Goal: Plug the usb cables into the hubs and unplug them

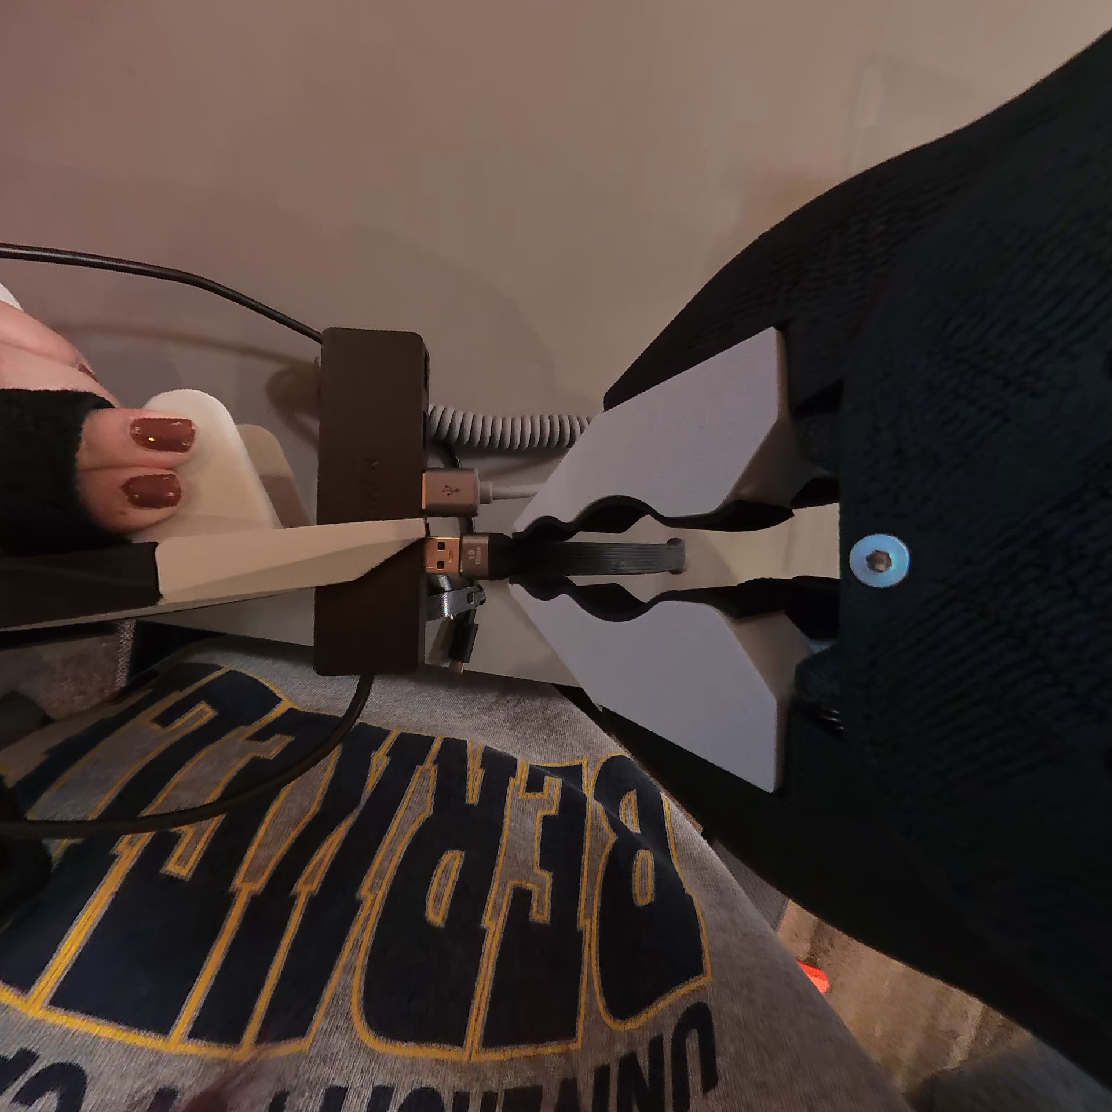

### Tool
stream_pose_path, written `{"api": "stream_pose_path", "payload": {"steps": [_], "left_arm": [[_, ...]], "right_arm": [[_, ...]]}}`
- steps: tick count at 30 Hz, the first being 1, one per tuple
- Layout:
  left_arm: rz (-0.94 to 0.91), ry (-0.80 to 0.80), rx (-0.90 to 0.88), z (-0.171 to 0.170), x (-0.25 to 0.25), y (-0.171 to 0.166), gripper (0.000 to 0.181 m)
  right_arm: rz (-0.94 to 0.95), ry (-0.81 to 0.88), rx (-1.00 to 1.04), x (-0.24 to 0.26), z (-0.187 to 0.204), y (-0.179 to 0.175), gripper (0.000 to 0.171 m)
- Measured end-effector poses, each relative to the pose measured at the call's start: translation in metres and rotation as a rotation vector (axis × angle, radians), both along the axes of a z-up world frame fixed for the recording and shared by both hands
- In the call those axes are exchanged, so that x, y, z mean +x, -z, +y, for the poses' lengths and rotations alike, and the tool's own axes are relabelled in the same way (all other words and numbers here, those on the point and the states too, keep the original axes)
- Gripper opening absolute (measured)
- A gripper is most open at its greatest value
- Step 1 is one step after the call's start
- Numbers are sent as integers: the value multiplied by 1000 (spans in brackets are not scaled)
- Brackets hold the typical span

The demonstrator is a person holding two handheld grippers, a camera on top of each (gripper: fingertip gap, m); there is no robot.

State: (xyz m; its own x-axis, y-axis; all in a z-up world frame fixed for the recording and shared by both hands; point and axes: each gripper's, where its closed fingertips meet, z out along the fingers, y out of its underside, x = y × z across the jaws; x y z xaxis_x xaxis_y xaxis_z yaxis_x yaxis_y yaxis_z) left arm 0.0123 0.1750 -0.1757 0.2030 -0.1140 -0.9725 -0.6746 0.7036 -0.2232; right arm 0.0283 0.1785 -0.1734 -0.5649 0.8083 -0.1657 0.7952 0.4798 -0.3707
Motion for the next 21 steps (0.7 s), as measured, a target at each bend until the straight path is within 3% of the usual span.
{"api": "stream_pose_path", "payload": {"steps": [21], "left_arm": [[13,6,-11,-2,0,3,8]], "right_arm": [[-36,2,34,2,0,5,8]]}}
